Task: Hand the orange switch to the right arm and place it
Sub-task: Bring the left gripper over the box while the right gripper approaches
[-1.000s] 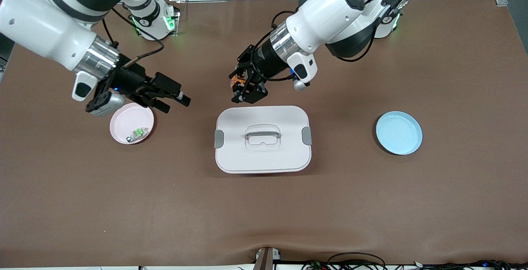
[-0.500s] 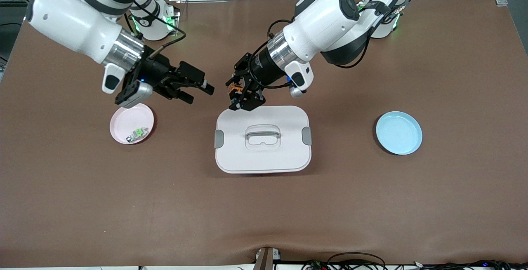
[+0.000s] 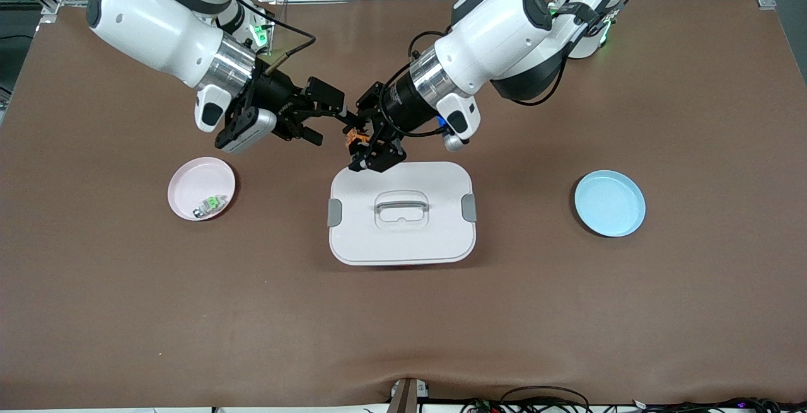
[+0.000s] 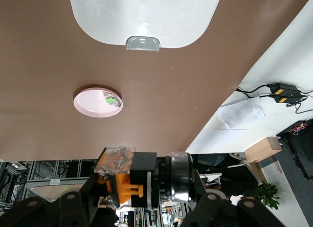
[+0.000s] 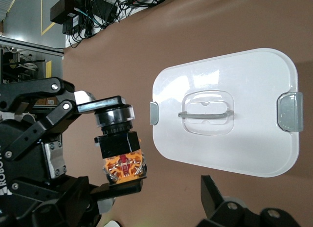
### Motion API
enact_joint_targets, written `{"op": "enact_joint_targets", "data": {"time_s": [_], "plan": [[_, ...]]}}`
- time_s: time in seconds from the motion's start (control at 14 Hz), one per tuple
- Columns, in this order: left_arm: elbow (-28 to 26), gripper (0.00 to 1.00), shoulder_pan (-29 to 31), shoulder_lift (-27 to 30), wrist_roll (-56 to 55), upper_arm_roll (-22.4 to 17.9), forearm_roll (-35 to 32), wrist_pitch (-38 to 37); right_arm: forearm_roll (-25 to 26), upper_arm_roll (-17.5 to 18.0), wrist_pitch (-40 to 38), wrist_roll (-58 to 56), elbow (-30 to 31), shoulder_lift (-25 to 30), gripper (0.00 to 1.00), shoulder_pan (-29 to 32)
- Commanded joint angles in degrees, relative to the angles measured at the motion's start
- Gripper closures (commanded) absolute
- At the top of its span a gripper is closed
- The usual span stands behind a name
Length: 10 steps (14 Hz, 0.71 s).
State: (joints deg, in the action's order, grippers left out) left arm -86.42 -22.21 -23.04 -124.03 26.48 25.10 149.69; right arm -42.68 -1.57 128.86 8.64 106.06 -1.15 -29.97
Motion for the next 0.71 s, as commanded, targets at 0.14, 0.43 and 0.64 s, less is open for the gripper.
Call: {"op": "enact_joint_targets", "data": {"time_s": [0.14, 0.43, 0.64], "plan": [[1.4, 0.88, -1.6, -1.0, -0.9, -0.4, 0.0, 1.2, -1.9, -0.6, 2.5, -1.2, 0.6, -0.7, 0.00, -1.5], [1.4, 0.87, -3.1, -1.0, -0.9, -0.4, -0.9, 1.2, -2.0, -0.6, 5.0, -0.4, -0.6, -3.0, 0.00, -3.4], [1.4, 0.87, -3.7, -1.1, -0.8, -0.4, -1.3, 1.2, -2.0, -0.6, 4.7, -0.4, -0.9, -3.5, 0.00, -3.3]]}}
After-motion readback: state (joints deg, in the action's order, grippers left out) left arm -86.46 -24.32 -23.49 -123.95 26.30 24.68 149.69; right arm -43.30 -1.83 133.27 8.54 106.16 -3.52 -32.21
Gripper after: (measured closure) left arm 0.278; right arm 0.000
